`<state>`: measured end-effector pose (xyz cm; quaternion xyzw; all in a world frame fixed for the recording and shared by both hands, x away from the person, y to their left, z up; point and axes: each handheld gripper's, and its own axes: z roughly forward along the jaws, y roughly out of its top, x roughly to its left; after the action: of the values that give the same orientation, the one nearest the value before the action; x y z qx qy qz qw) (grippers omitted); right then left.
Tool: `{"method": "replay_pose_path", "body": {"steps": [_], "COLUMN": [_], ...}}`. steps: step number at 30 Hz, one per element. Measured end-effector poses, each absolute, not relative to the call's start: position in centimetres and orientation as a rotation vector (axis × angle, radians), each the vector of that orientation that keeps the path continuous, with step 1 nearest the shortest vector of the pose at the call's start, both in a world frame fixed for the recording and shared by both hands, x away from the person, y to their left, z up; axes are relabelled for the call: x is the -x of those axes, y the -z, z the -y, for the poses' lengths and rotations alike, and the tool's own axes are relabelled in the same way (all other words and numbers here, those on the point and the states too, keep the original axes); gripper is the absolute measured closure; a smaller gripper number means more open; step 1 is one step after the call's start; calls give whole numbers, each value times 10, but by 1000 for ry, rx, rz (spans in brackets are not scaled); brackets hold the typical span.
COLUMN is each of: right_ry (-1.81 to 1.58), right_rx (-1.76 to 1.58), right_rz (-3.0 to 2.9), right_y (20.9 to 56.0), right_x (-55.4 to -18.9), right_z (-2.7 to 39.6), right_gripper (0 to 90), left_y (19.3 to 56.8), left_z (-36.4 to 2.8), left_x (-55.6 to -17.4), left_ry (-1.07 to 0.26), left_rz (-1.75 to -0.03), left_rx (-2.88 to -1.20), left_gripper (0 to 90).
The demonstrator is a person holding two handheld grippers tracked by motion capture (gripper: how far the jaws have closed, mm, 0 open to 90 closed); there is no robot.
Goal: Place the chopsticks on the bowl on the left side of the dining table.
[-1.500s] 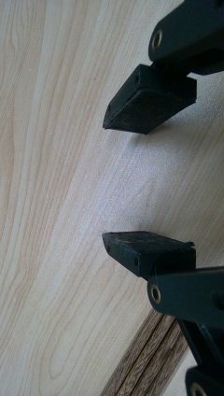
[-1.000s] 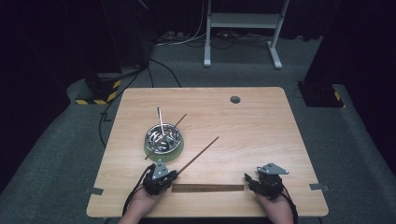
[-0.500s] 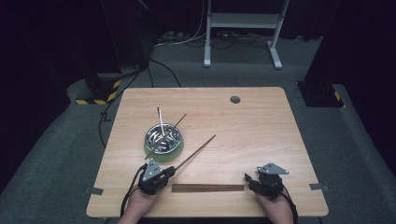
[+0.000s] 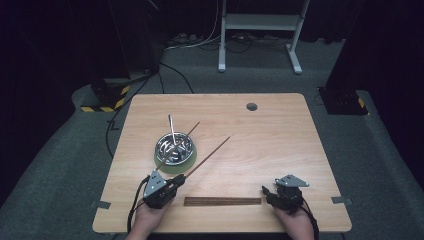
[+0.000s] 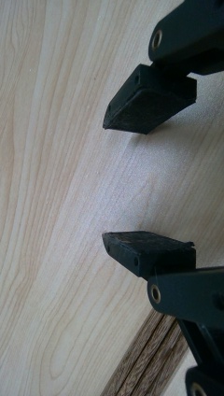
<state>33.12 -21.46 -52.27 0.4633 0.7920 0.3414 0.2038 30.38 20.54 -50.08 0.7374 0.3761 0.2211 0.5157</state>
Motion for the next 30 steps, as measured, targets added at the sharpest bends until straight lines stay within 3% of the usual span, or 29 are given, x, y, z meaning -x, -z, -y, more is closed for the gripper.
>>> {"method": "replay_pose_path", "body": {"steps": [30], "right_ry": [-953], "right_rx": [-1293], "right_rz": [-2209], "right_y": [523], "right_x": [-331], "right_z": [215], "right_gripper": [390], "left_y": [493], "left_z": [-253], "left_x": [-316], "left_ry": [-688], "left_rz": [-1032], "left_rx": [-1748], "left_gripper": [836]}}
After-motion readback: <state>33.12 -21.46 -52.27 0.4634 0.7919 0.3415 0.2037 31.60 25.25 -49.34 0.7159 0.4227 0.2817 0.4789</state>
